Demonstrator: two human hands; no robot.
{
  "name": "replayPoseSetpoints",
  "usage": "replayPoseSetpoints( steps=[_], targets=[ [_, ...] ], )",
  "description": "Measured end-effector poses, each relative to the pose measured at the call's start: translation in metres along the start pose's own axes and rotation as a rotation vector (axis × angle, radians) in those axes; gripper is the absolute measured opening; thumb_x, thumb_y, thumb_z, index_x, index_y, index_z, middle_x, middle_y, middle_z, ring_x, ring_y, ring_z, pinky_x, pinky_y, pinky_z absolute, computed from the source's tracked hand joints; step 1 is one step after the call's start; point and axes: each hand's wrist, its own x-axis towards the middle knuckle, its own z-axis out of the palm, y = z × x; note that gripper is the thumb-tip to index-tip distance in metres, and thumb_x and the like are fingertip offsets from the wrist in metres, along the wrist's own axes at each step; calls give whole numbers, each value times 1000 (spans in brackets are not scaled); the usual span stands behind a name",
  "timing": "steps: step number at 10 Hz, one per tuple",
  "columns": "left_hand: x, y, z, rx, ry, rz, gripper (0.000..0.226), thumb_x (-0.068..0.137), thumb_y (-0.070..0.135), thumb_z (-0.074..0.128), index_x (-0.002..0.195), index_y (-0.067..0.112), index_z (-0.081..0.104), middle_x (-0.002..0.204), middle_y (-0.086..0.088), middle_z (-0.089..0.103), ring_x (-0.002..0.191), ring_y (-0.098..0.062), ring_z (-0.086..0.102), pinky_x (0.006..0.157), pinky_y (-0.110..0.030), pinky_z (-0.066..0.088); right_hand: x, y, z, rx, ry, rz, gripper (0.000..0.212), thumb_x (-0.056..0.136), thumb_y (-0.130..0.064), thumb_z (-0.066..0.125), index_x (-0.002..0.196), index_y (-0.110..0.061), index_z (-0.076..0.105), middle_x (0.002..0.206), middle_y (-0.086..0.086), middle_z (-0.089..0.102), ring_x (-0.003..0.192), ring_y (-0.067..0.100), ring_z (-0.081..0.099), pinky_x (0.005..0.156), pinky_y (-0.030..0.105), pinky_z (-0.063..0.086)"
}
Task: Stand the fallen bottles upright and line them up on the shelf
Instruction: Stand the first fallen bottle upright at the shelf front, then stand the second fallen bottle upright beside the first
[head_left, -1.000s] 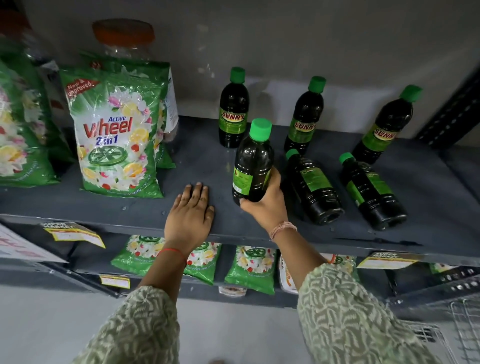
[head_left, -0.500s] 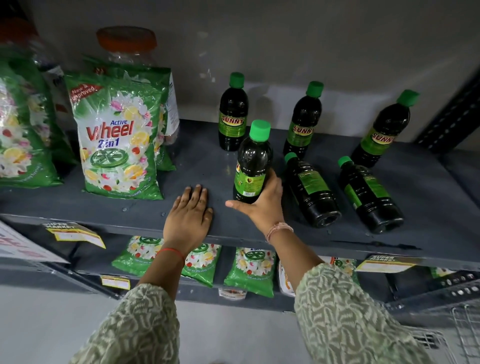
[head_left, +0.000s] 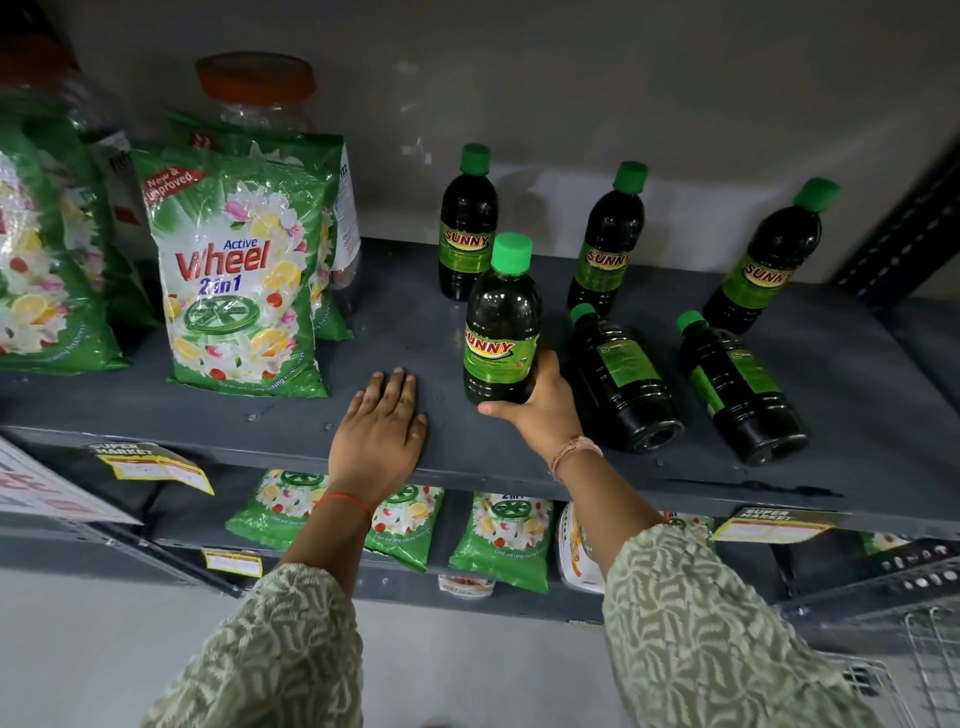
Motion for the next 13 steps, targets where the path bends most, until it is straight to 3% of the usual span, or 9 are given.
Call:
replayPoseSetpoints(
  steps=[1,2,3,4,6,8,12,13],
  targets=[
    [0,0,0,4,-2,3,82,73,49,-4,143,13,18,155,-5,19,144,-23,12,118,-36,10,2,4,-6,-19,-89,22,68,65,-8,77,121,-8,38,121,13,57,112,25,53,91,29,40],
    [0,0,0,9,1,3,82,73,49,-4,143,13,18,155,-5,19,144,-23,12,118,-36,10,2,2,-7,40,-119,-10,80,60,-6,80,127,-13,36,125,8,53,118,23,50,97,30,39],
    [0,0,-1,15,-10,3,83,72,50,-5,143,14,17,156,-4,18,145,-22,11,118,-35,9,1,1,-3,71,-36,-8,91,51,-10,86,125,-11,34,127,10,51,114,18,49,95,29,40],
    [0,1,-2,9,-23,-1,80,74,49,-4,143,14,15,156,-4,16,145,-22,9,118,-35,8,-4,-2,1,6,28,21,71,59,-11,83,116,-6,41,118,15,58,107,24,55,87,28,42],
    [-1,4,-5,-25,-63,-17,67,82,40,11,144,13,13,157,-5,13,145,-22,6,118,-35,5,-29,-3,0,-57,10,19,55,69,-9,75,115,-5,44,117,14,60,110,25,55,85,23,39],
    [-1,6,-9,-47,-75,-22,53,95,32,23,144,12,14,157,-6,12,145,-23,6,119,-36,6,-63,0,-4,-181,-15,-27,59,72,-14,72,121,-2,40,123,19,50,121,30,38,94,30,34],
    [-2,8,-12,-47,-100,-39,52,96,29,25,144,12,13,157,-6,10,145,-24,5,119,-37,6,-73,-1,-5,-154,-27,-19,64,71,-14,74,125,-5,40,122,17,52,120,30,41,96,31,36],
    [0,10,-13,-61,-115,-47,52,96,29,26,144,12,14,157,-6,10,145,-25,4,119,-38,5,-76,0,-8,-126,-56,-11,80,62,-33,78,128,-11,38,127,13,51,123,29,41,103,36,36]
  ],
)
